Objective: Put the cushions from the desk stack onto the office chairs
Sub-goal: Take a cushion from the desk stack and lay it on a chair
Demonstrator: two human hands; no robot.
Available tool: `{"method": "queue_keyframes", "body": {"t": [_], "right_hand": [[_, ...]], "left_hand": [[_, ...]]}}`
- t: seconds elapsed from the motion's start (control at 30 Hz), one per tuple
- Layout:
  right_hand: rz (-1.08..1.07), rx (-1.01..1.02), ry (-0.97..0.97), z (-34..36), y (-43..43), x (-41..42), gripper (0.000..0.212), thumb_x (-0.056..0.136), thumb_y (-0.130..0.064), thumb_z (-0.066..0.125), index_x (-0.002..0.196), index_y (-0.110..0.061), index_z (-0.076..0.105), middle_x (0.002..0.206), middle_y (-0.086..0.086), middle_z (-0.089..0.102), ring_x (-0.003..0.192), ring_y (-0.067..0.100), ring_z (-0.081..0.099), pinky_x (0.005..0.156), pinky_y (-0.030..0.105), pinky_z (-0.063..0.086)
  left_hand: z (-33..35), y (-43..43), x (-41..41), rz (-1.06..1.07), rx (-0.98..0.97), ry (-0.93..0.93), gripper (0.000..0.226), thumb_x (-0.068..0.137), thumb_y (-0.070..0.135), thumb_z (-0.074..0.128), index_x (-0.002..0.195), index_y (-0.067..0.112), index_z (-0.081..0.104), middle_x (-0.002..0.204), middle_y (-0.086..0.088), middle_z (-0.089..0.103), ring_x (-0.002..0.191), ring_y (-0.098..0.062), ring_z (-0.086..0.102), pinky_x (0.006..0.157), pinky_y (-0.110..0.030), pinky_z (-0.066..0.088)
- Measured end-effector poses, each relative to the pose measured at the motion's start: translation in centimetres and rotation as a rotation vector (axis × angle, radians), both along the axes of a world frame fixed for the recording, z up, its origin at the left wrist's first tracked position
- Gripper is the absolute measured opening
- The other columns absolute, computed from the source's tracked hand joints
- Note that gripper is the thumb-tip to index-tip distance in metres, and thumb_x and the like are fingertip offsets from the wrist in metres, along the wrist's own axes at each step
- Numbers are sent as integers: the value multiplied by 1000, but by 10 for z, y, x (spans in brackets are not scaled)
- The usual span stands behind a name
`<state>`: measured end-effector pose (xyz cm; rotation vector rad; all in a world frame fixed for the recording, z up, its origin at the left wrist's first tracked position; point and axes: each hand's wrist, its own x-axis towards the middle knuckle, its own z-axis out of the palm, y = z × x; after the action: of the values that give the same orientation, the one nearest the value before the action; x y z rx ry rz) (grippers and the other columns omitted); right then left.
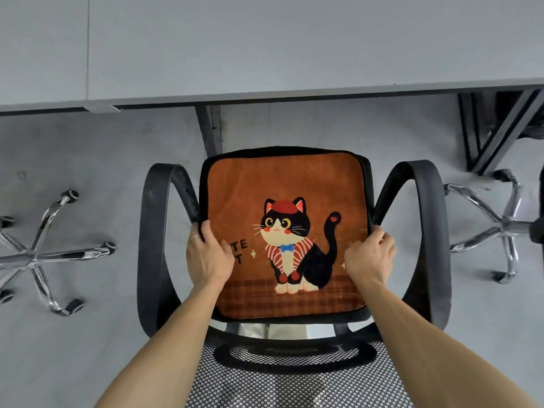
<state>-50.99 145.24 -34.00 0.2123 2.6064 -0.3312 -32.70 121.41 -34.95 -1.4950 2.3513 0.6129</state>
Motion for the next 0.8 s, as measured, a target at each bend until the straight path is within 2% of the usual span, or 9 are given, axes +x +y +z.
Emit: {"method": "queue_keyframes", "body": {"t": [0.13,0.23,0.33,0.53,0.67,0.8], "right_hand": [[300,-60,140,-12,-15,9,60,99,-38,49,153,-21,28,164,10,22,149,33,22,119,52,27],[463,5,90,-30,-23,12,68,101,-61,33,160,-36,11,170,3,-1,157,25,-4,125,49,0],[548,99,37,-50,-10,13,76,98,-74,14,161,-38,-7,168,0,-21,154,21,-24,124,54,-8],[617,129,55,-64,-9,6,78,96,-77,10,159,-38,-14,167,0,-25,153,21,-26,123,57,-8],[653,188,-174,-51,-15,-4,83,89,-83,1,154,-39,-28,159,-1,-41,146,21,-39,121,59,-14],[686,252,-474,-18,-30,-31,99,82,-91,19,152,-41,-31,158,-1,-44,149,23,-35,121,63,-5]], "left_hand": [[-8,4,-15,-457,-60,12,70,94,48,50,155,26,24,165,-11,13,151,-37,15,121,-54,18],[-22,5,-28,-621,-72,-22,75,95,64,36,159,37,7,168,-6,-6,154,-34,-3,123,-54,5],[-39,-6,-24,-688,-72,-52,76,94,73,24,158,42,-2,167,-1,-15,153,-31,-13,123,-56,2],[-60,-23,-3,-727,-82,-44,80,91,79,23,158,42,0,167,2,-15,152,-28,-18,121,-60,-2],[-50,-18,-6,-712,-31,-98,80,90,80,15,156,44,-9,164,3,-26,150,-28,-26,121,-60,-5],[-29,-19,-26,-727,66,-330,81,89,81,13,149,45,-29,151,4,-49,141,-30,-42,121,-61,2]]}}
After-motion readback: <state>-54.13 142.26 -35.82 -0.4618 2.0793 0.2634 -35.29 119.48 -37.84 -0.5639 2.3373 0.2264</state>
